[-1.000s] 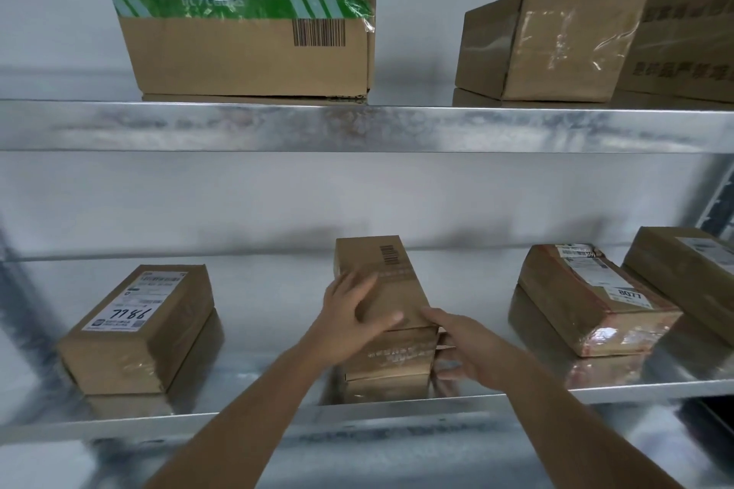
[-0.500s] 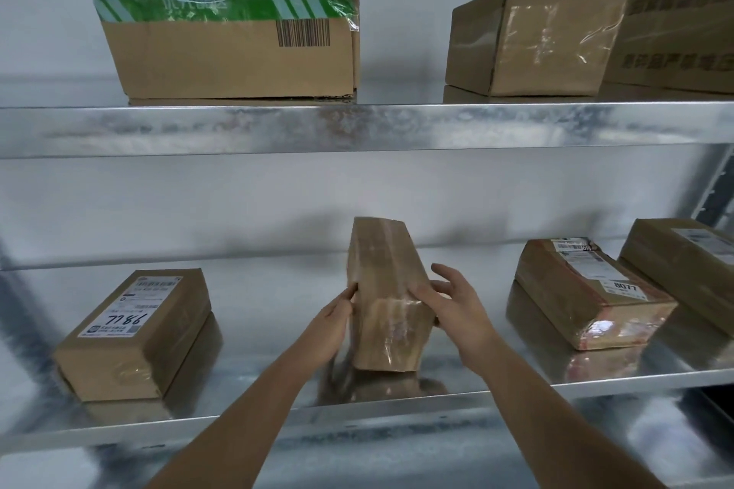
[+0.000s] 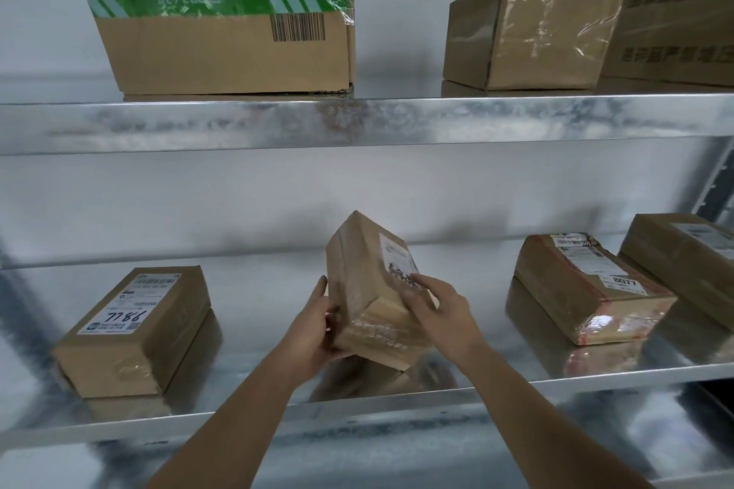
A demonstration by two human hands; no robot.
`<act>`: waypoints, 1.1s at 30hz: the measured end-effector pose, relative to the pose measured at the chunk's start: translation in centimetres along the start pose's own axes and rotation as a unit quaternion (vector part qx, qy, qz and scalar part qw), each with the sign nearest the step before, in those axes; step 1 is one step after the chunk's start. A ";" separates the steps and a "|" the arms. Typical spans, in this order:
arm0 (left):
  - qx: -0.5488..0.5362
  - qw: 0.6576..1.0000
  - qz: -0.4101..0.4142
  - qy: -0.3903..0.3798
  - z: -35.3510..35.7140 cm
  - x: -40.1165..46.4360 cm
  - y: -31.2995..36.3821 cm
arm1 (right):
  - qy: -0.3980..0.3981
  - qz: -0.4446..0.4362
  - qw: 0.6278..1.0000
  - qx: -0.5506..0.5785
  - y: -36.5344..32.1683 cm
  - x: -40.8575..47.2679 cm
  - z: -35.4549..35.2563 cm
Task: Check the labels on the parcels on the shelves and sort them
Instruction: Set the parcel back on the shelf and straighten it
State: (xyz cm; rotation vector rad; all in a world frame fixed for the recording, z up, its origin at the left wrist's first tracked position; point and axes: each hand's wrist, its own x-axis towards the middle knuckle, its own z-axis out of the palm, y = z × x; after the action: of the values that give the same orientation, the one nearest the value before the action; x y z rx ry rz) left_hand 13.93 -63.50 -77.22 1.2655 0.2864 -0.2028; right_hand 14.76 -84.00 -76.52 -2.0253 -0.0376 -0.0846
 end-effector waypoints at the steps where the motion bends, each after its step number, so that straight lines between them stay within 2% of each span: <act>1: 0.020 1.000 0.006 0.022 -0.3 0.3 -0.1 | -0.012 0.028 1.000 0.003 0.1 -0.1 -0.1; 3: 0.084 0.996 0.005 0.041 -0.9 0.6 -0.3 | -0.040 0.086 0.993 0.067 0.2 0.0 -0.1; 7: 0.103 0.993 0.002 0.059 -0.5 0.0 0.4 | -0.060 0.096 0.982 0.150 1.2 0.0 0.7; 10: 0.134 0.991 -0.002 0.022 0.0 -0.5 0.7 | -0.082 0.098 0.970 0.206 1.2 -0.5 1.2; 14: 0.186 0.982 -0.003 -0.007 -0.3 0.2 -0.3 | -0.056 0.080 0.973 0.211 1.4 -0.8 1.0; 18: 0.178 0.984 -0.003 -0.001 0.1 0.2 -0.7 | -0.055 0.067 0.982 0.170 2.0 -1.0 0.9; 23: 0.150 0.989 0.003 0.004 1.1 0.3 -0.5 | -0.073 0.108 0.959 0.252 3.5 -0.9 1.5; 28: 0.105 0.994 -0.022 0.009 1.8 0.6 -0.5 | -0.065 0.162 0.944 0.279 9.5 2.5 3.8; 33: 0.062 0.998 -0.016 0.014 2.0 1.2 -0.6 | -0.071 0.182 0.931 0.307 8.2 2.7 3.6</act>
State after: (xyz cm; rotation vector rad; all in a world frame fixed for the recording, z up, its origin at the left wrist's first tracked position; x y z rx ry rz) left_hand 15.03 -65.58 -77.63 1.3884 0.3212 -0.2329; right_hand 18.08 -84.41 -85.24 -1.3790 0.1989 0.2801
